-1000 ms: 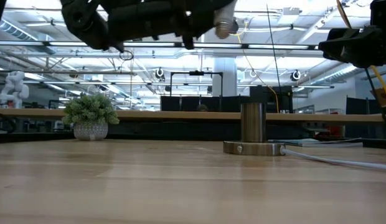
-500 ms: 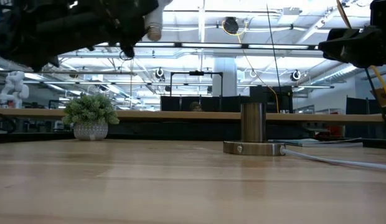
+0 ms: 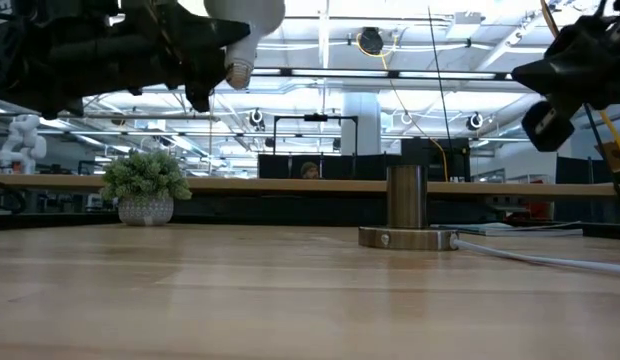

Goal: Screw lightbulb
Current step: Insert the white lightbulb into the desk lamp

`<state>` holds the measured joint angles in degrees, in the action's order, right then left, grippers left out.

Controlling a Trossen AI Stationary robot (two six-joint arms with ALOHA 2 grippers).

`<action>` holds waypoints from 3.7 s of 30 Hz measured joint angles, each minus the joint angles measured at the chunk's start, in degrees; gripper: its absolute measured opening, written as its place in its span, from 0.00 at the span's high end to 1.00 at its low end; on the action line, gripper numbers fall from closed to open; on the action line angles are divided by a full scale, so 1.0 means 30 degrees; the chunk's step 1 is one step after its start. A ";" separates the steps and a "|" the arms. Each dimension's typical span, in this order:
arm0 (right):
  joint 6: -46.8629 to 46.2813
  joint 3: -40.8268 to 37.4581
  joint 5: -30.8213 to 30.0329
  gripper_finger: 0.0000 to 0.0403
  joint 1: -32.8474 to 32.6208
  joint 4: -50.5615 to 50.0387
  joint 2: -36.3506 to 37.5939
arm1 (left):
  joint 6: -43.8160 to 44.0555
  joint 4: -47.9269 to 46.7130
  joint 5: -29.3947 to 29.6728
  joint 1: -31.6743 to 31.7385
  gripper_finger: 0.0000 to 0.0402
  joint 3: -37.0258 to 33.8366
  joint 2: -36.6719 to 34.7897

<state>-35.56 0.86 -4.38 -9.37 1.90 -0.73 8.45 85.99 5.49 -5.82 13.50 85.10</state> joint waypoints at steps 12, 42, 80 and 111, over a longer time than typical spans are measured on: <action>0.1638 0.0000 -0.0051 1.00 0.0000 -0.0035 0.0000 | -0.2224 -0.0369 0.1464 0.0633 0.61 0.0015 0.0000; 0.1252 1.1098 -0.0712 1.00 -0.0928 -0.1723 -2.7707 | -0.2345 -0.1514 0.1408 0.1097 0.61 0.0022 0.0000; 0.3591 1.3107 -0.7524 1.00 -0.3490 0.2332 -2.7880 | -0.3196 -0.7794 0.2450 -0.1912 0.61 0.7918 0.4578; 0.5153 1.3100 -0.7262 1.00 -0.1982 0.3981 -2.7889 | -0.2360 -1.1527 0.2406 -0.1771 0.55 0.8681 0.5821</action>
<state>-20.10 40.16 -26.17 -15.31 13.84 -84.40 1.37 51.41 12.71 -11.13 39.54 102.56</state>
